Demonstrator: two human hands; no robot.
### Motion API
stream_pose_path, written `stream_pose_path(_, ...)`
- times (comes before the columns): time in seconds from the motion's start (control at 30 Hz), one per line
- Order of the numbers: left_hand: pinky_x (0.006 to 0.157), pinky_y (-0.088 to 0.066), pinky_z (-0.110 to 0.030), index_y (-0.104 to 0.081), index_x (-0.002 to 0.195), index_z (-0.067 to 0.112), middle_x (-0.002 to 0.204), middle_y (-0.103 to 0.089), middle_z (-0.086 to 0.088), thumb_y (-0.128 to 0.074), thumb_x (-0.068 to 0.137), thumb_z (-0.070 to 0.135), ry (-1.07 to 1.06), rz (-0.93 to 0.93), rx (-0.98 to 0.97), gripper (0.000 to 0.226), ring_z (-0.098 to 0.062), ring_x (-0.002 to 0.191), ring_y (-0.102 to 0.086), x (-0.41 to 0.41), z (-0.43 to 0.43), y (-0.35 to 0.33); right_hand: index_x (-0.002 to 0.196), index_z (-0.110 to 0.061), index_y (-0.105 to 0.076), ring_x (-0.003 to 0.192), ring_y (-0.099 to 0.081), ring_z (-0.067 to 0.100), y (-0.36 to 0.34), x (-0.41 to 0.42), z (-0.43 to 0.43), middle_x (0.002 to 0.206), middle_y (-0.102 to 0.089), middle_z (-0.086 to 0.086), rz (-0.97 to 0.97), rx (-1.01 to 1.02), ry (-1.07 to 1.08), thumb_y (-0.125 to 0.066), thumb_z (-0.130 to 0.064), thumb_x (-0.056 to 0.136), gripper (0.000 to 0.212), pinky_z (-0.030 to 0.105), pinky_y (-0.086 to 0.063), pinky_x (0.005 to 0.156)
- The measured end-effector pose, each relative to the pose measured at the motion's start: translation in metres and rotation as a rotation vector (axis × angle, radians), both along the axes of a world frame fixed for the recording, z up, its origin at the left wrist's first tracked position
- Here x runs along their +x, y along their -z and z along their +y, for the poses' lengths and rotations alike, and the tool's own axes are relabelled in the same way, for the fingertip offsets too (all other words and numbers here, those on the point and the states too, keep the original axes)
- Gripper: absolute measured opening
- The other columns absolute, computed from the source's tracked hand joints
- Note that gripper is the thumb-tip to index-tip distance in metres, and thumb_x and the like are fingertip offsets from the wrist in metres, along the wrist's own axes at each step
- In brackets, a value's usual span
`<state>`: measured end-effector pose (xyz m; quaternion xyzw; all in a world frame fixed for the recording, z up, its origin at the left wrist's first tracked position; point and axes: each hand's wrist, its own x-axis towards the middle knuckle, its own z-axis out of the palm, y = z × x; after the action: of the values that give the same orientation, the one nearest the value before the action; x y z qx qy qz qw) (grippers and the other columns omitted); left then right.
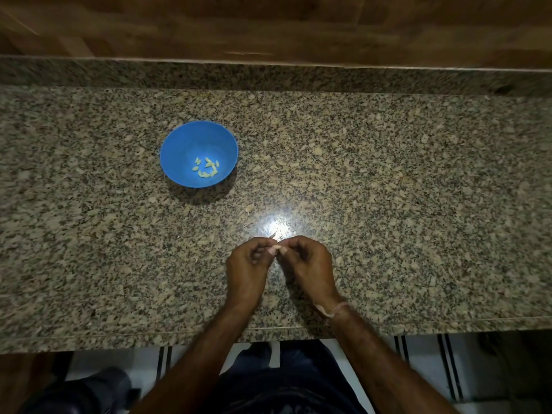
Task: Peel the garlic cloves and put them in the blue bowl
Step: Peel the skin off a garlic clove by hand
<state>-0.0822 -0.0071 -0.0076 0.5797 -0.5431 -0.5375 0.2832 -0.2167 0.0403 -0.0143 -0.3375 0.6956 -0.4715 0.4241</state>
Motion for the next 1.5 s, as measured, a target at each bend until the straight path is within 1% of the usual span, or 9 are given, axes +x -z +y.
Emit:
stream_pose_path(0.27,0.08,-0.062,-0.03,-0.08,0.097,0.02,0.09,-0.079,0.009,-0.075,0.093,0.01,0.005,0.032,-0.03,0.012,-0.006,0.087,-0.074,0.003,-0.001,-0.006,0.098,-0.013,-0.076,0.091,-0.075,0.021,-0.011,0.0,0.0,0.094,-0.078,0.002,-0.066,-0.05,-0.012,-0.079,-0.006,0.092,0.01,0.031,-0.062,0.082)
stream_pose_path(0.4,0.077,-0.061,-0.036,-0.078,0.091,0.023,0.085,-0.079,0.004,-0.075,0.092,0.008,-0.067,0.093,0.074,0.015,-0.015,0.083,-0.075,0.002,-0.001,0.0,0.11,-0.007,-0.077,0.098,-0.075,0.024,-0.015,0.003,-0.001,0.103,-0.079,0.009,-0.152,-0.065,-0.009,-0.073,0.002,0.094,0.018,0.026,-0.061,0.081)
stream_pose_path(0.5,0.085,-0.062,-0.044,-0.08,0.094,0.02,0.09,-0.08,-0.001,-0.072,0.094,0.006,-0.052,0.144,0.111,0.017,-0.022,0.091,-0.077,0.003,0.001,0.002,0.119,0.004,-0.073,0.092,-0.076,0.014,-0.019,0.009,0.002,0.107,-0.077,0.021,-0.274,-0.073,0.023,-0.065,0.011,0.096,0.025,0.022,-0.059,0.078)
stream_pose_path(0.73,0.071,-0.057,-0.017,-0.079,0.096,0.025,0.084,-0.078,0.013,-0.073,0.095,0.016,0.014,-0.03,-0.053,0.011,-0.001,0.08,-0.072,0.007,0.004,-0.007,0.115,-0.011,-0.079,0.11,-0.075,0.018,-0.019,0.011,0.006,0.112,-0.08,0.0,-0.088,-0.11,-0.044,-0.073,-0.006,0.098,0.019,0.036,-0.061,0.096)
stream_pose_path(0.97,0.067,-0.053,-0.014,-0.077,0.095,0.024,0.082,-0.075,0.013,-0.071,0.098,0.023,0.023,-0.133,-0.096,0.006,0.002,0.076,-0.07,0.007,0.007,-0.008,0.099,-0.009,-0.079,0.092,-0.076,0.02,-0.023,0.015,0.008,0.094,-0.079,0.004,-0.032,-0.132,-0.012,-0.073,0.0,0.095,0.011,0.025,-0.059,0.081)
stream_pose_path(1.07,0.062,-0.045,-0.006,-0.075,0.092,0.02,0.078,-0.073,0.012,-0.068,0.099,0.021,0.051,-0.16,-0.126,0.01,0.004,0.073,-0.067,0.005,0.006,-0.011,0.095,-0.01,-0.078,0.083,-0.076,0.031,-0.019,0.014,0.009,0.086,-0.077,0.012,-0.099,-0.08,0.083,-0.074,0.0,0.094,0.011,0.036,-0.064,0.075)
stream_pose_path(1.23,0.057,-0.037,-0.007,-0.067,0.083,0.025,0.069,-0.062,0.015,-0.065,0.101,0.023,0.07,-0.221,-0.162,0.018,0.006,0.064,-0.057,0.006,0.007,-0.004,0.094,-0.006,-0.075,0.082,-0.071,0.034,-0.011,0.008,0.008,0.086,-0.074,0.02,-0.267,-0.012,0.205,-0.077,-0.004,0.092,0.003,0.067,-0.06,0.085)
stream_pose_path(1.37,0.069,-0.051,-0.016,-0.08,0.099,0.022,0.086,-0.075,0.014,-0.068,0.1,0.026,0.072,-0.173,-0.127,0.013,0.003,0.081,-0.068,0.004,0.005,-0.002,0.093,-0.003,-0.075,0.084,-0.071,0.035,-0.01,0.007,0.01,0.09,-0.074,0.025,-0.346,0.005,0.233,-0.079,-0.004,0.091,0.005,0.066,-0.058,0.091)
stream_pose_path(1.5,0.067,-0.053,-0.015,-0.077,0.09,0.027,0.08,-0.075,0.016,-0.073,0.095,0.023,0.058,-0.095,-0.102,0.007,0.002,0.078,-0.069,0.0,0.006,-0.008,0.093,-0.001,-0.075,0.084,-0.071,0.035,-0.009,0.01,0.012,0.091,-0.073,0.031,-0.374,0.003,0.217,-0.078,-0.005,0.092,0.006,0.061,-0.06,0.088)
